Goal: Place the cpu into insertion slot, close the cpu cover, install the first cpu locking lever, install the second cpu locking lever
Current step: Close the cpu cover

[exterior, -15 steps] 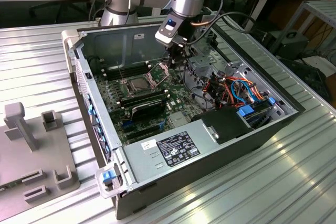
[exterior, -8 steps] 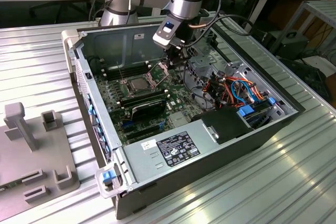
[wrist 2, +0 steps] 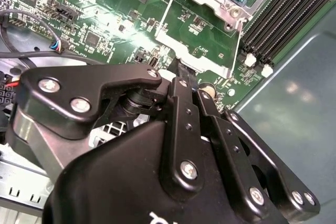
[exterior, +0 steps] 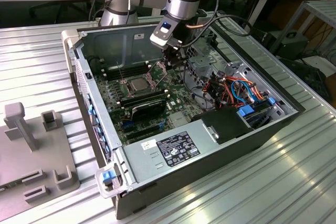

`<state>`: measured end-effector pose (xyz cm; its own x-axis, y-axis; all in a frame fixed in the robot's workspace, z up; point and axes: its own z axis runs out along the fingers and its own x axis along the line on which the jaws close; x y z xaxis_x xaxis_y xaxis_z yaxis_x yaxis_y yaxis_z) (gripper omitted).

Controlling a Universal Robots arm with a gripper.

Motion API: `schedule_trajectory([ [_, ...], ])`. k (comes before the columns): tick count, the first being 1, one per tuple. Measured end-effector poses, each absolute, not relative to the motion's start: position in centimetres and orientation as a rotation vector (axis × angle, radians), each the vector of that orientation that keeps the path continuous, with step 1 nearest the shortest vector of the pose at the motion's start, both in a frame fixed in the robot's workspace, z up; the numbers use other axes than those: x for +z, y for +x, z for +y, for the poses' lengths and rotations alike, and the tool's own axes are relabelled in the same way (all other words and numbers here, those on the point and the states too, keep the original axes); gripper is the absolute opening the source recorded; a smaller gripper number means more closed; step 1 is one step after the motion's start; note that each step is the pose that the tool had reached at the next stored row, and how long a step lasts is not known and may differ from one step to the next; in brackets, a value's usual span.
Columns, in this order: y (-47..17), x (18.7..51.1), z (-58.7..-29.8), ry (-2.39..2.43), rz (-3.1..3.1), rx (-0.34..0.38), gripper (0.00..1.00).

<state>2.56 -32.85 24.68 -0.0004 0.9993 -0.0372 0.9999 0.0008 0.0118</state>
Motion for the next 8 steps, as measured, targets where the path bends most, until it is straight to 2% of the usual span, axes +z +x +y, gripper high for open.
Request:
schedule_trajectory([
  [8, 1.91, 24.65, -32.84, 2.196, 2.198, -0.028, 0.11],
])
